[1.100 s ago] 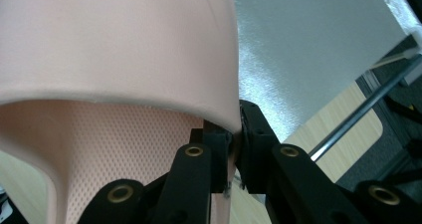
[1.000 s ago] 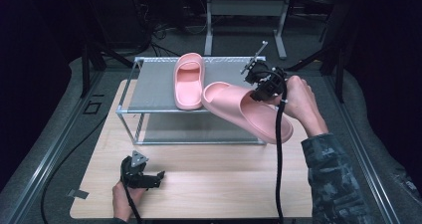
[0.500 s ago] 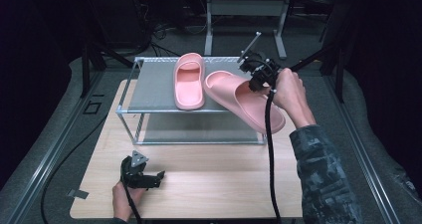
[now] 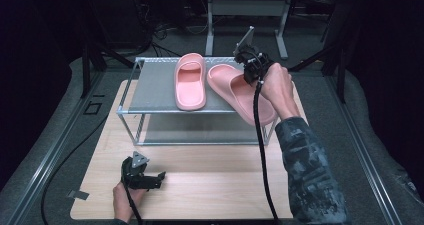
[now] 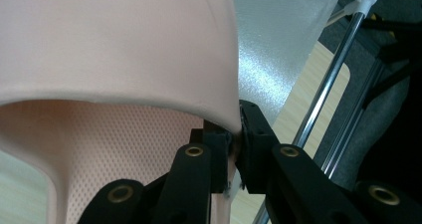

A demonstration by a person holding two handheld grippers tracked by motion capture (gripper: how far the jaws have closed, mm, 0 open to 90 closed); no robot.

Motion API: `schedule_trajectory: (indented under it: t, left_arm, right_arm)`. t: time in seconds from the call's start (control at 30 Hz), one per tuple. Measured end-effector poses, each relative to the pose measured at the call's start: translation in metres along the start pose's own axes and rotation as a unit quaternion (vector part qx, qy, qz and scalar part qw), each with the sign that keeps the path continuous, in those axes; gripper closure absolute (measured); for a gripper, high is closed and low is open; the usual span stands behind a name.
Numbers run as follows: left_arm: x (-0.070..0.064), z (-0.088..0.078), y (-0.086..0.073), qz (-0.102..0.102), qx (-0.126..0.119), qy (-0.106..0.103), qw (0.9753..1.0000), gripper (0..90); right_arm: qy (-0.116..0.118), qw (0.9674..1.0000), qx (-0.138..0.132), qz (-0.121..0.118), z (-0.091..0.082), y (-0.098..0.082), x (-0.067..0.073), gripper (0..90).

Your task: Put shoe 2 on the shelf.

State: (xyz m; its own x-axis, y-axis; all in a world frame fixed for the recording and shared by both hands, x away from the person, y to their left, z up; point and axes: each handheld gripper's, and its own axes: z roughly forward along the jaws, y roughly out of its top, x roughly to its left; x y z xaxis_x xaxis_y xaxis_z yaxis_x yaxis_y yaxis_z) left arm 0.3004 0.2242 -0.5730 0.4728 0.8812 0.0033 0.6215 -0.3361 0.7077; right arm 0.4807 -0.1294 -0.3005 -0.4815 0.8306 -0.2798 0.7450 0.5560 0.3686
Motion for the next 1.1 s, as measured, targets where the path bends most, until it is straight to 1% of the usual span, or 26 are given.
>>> schedule_trajectory:
  t: [0.07, 0.1, 0.17, 0.2, 0.23, 0.27, 0.3, 0.33, 0.4, 0.43, 0.47, 0.5, 0.53, 0.57, 0.6, 0.67, 0.7, 0.73, 0.77, 0.8, 0.83, 0.87, 0.9, 1.0, 1.07, 1.1]
  left_arm:
    - [0.000, 0.000, 0.000, 0.000, 0.000, 0.000, 1.0000, 0.9]
    - [0.000, 0.000, 0.000, 0.000, 0.000, 0.000, 1.0000, 0.9]
    - [0.000, 0.000, 0.000, 0.000, 0.000, 0.000, 1.0000, 0.9]
    - [0.000, 0.000, 0.000, 0.000, 0.000, 0.000, 1.0000, 0.9]
    - [0.000, 0.000, 0.000, 0.000, 0.000, 0.000, 1.0000, 1.0]
    - [0.000, 0.000, 0.000, 0.000, 0.000, 0.000, 1.0000, 0.9]
    - [0.000, 0.000, 0.000, -0.001, 0.000, 0.000, 1.0000, 1.1]
    - [0.000, 0.000, 0.000, -0.001, 0.000, 0.001, 1.0000, 1.2]
    - [0.000, 0.000, 0.000, -0.001, 0.000, 0.001, 1.0000, 1.2]
    - [0.000, 0.000, 0.000, -0.001, -0.001, 0.001, 1.0000, 1.3]
    - [0.000, 0.000, 0.000, -0.001, -0.001, 0.001, 1.0000, 1.3]
    - [0.000, 0.000, 0.000, -0.001, -0.001, 0.001, 1.0000, 1.3]
    - [0.000, 0.000, 0.000, -0.001, -0.001, 0.001, 1.0000, 1.4]
    - [0.000, 0.000, 0.000, -0.002, -0.001, 0.001, 1.0000, 1.5]
    - [0.000, 0.000, 0.000, -0.002, -0.001, 0.001, 1.0000, 1.5]
    - [0.000, 0.000, 0.000, -0.002, -0.001, 0.001, 1.0000, 1.4]
    - [0.000, 0.000, 0.000, -0.002, -0.001, 0.001, 1.0000, 1.4]
    - [0.000, 0.000, 0.000, -0.002, -0.001, 0.001, 1.0000, 1.5]
    - [0.000, 0.000, 0.000, -0.002, -0.001, 0.001, 1.0000, 1.5]
    - [0.000, 0.000, 0.000, -0.002, -0.001, 0.001, 1.0000, 1.5]
    - [0.000, 0.000, 0.000, -0.002, 0.000, 0.000, 1.0000, 1.5]
    - [0.000, 0.000, 0.000, -0.002, -0.001, 0.000, 1.0000, 1.5]
    - [0.000, 0.000, 0.000, -0.001, 0.000, 0.000, 1.0000, 1.5]
    - [0.000, 0.000, 0.000, -0.002, -0.001, 0.001, 1.0000, 1.5]
    - [0.000, 0.000, 0.000, -0.002, -0.001, 0.001, 1.0000, 1.5]
    - [0.000, 0.000, 0.000, -0.002, -0.001, 0.001, 1.0000, 1.5]
  right_arm:
    - [0.002, 0.9999, 0.004, 0.016, 0.006, 0.005, -0.002, 84.0]
    - [0.007, 0.9996, 0.009, 0.027, 0.010, 0.008, -0.003, 84.0]
    - [0.001, 0.9989, 0.019, 0.042, 0.017, 0.013, -0.004, 83.9]
    - [0.003, 0.9985, 0.024, 0.049, 0.019, 0.015, -0.005, 83.9]
    - [-0.005, 0.9979, 0.026, 0.059, 0.023, 0.018, -0.006, 83.9]
    - [-0.007, 0.9973, 0.027, 0.067, 0.025, 0.020, -0.006, 83.9]
    - [-0.005, 0.9971, 0.025, 0.072, 0.026, 0.022, -0.007, 83.9]
    - [-0.008, 0.9966, 0.019, 0.080, 0.028, 0.024, -0.008, 84.0]
    - [-0.002, 0.9957, 0.017, 0.091, 0.034, 0.028, -0.010, 83.8]
    - [0.003, 0.9946, 0.016, 0.103, 0.039, 0.031, -0.010, 83.6]
    - [-0.009, 0.9939, 0.011, 0.109, 0.041, 0.032, -0.010, 83.5]
    - [-0.008, 0.9928, 0.004, 0.120, 0.043, 0.034, -0.011, 83.3]
    - [-0.001, 0.9918, 0.002, 0.128, 0.044, 0.035, -0.012, 83.1]
    - [0.002, 0.9908, -0.003, 0.136, 0.045, 0.035, -0.013, 82.8]
    - [-0.009, 0.9899, -0.012, 0.141, 0.047, 0.036, -0.012, 82.3]
    - [-0.009, 0.9895, -0.022, 0.142, 0.049, 0.035, -0.012, 79.6]
    - [0.000, 0.9899, -0.024, 0.140, 0.048, 0.034, -0.012, 75.4]
    - [0.001, 0.9904, -0.026, 0.136, 0.046, 0.033, -0.012, 70.8]
    - [-0.003, 0.9915, -0.032, 0.126, 0.043, 0.029, -0.011, 69.7]
    - [0.003, 0.9921, -0.038, 0.120, 0.040, 0.026, -0.011, 69.6]
    - [-0.003, 0.9927, -0.047, 0.112, 0.035, 0.022, -0.009, 68.7]
    - [-0.012, 0.9937, -0.052, 0.098, 0.030, 0.018, -0.008, 68.6]
    - [-0.019, 0.9940, -0.064, 0.087, 0.025, 0.013, -0.006, 68.7]
    - [-0.019, 0.9933, -0.087, 0.073, 0.012, -0.002, -0.006, 71.2]
    - [-0.021, 0.9933, -0.092, 0.067, 0.007, -0.014, -0.007, 74.4]
    - [-0.023, 0.9936, -0.089, 0.066, 0.007, -0.022, -0.009, 76.2]
